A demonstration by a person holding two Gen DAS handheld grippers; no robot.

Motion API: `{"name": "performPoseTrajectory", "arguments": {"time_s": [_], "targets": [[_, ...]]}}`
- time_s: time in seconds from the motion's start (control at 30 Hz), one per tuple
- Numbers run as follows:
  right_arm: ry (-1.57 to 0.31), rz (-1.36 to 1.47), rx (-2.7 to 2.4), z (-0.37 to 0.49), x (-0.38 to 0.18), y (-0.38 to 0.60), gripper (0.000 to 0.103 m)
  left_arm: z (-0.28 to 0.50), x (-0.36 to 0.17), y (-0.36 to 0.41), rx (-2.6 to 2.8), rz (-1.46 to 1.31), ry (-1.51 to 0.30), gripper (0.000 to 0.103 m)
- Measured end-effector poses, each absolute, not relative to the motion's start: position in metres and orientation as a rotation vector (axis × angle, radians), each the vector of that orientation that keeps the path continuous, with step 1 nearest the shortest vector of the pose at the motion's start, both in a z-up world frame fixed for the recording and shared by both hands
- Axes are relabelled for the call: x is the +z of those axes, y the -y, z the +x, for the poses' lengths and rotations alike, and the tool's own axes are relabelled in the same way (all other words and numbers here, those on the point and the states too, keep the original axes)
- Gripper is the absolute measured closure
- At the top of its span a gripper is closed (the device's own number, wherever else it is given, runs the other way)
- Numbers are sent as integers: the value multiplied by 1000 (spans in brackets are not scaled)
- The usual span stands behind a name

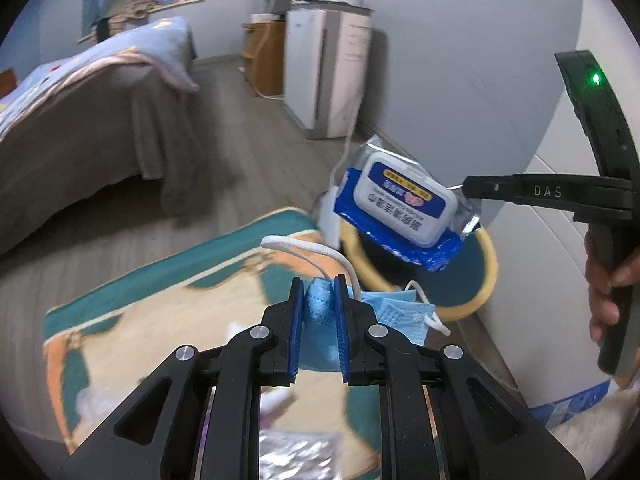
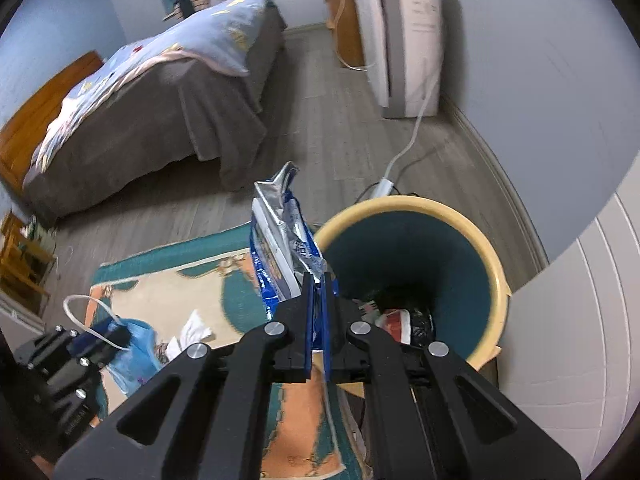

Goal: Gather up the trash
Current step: 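Carry the blue mask and wet-wipe pack over the bin with both grippers, then open both grippers to drop the mask and wipes into the bin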

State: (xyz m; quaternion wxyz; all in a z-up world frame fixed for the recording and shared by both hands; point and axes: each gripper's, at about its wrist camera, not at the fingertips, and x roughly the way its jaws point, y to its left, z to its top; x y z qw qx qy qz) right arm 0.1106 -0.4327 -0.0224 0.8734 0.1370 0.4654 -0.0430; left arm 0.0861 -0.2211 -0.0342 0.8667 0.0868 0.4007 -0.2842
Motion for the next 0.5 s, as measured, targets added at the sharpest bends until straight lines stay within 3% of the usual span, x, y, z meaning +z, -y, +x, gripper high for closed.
{"name": "performPoseTrajectory", "arguments": {"time_s": [0.5], "targets": [[-1019,346,-258,96,-52,515,100,101,-53,345,-709,317,-837,87]]}}
